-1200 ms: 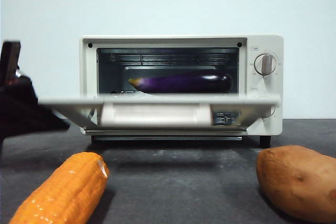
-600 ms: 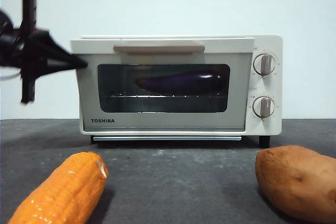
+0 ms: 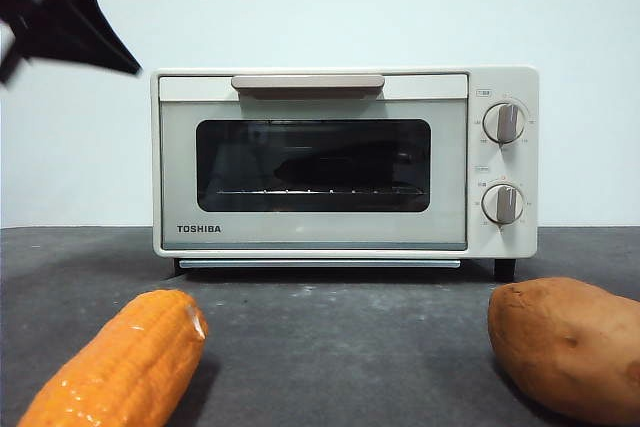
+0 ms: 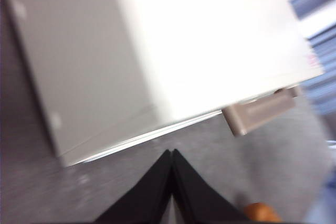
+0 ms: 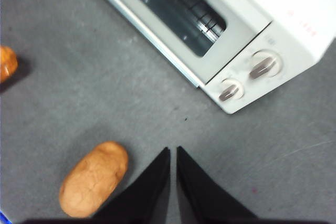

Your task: Take the eggplant from the table,put the eggplant in the oven

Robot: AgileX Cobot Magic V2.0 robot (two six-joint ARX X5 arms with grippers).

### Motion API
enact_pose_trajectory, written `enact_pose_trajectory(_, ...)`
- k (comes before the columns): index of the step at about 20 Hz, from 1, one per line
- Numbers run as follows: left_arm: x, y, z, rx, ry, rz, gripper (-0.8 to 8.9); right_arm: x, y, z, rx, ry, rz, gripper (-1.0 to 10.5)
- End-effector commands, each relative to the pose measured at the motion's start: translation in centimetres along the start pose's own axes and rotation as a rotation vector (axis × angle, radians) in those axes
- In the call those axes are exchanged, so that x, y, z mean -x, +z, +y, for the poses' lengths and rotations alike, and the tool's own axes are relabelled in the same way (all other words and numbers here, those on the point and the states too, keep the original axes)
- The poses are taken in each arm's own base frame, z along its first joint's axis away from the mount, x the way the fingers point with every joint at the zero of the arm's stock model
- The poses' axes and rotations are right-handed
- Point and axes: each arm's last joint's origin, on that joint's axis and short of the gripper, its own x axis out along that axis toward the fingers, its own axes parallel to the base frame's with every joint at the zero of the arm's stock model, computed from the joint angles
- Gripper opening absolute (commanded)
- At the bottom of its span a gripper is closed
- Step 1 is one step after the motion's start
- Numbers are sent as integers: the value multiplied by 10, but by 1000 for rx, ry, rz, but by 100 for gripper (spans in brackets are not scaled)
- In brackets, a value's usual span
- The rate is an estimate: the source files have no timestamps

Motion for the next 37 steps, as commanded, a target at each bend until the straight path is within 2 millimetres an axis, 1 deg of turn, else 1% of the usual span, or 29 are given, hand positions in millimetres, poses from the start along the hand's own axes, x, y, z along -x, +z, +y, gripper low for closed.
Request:
enact_pose_trajectory(1, 22, -2, -32, -175, 105, -37, 6, -13, -7, 7, 33, 5, 19, 6)
enact_pose_trajectory(3, 38, -10, -53, -241, 164, -67, 6, -26, -15, 9, 35, 5, 47, 6)
enact_pose_trajectory(5, 52, -20, -70, -286, 213, -108, 6, -40, -25, 10, 13, 5, 79, 6)
enact_pose_trajectory(8, 65, -38, -84, -327, 248, -157, 6, -55, -35, 6, -35, 23, 119, 6)
enact_pose_trajectory(10, 70, -58, -88, -344, 281, -183, 6, -68, -43, 1, -103, 55, 129, 6)
enact_pose_trajectory(13, 71, -95, -83, -326, 308, -233, 6, -87, -47, -12, -265, 85, 50, 6)
enact_pose_trajectory(15, 68, -118, -75, -313, 337, -283, 6, -96, -48, -22, -376, 31, -31, 6)
enact_pose_trajectory(18, 63, -148, -62, -294, 387, -338, 6, -105, -50, -31, -434, -40, -154, 6)
enact_pose_trajectory(20, 61, -163, -54, -268, 411, -357, 6, -110, -52, -34, -452, -75, -229, 6)
enact_pose_trajectory(21, 59, -168, -51, -239, 409, -354, 6, -111, -52, -35, -460, -105, -248, 6)
enact_pose_trajectory(23, 59, -169, -50, -195, 407, -344, 6, -111, -52, -36, -464, -127, -247, 6)
enact_pose_trajectory(37, 59, -170, -50, -196, 405, -345, 6, -111, -53, -37, -467, -153, -245, 6)
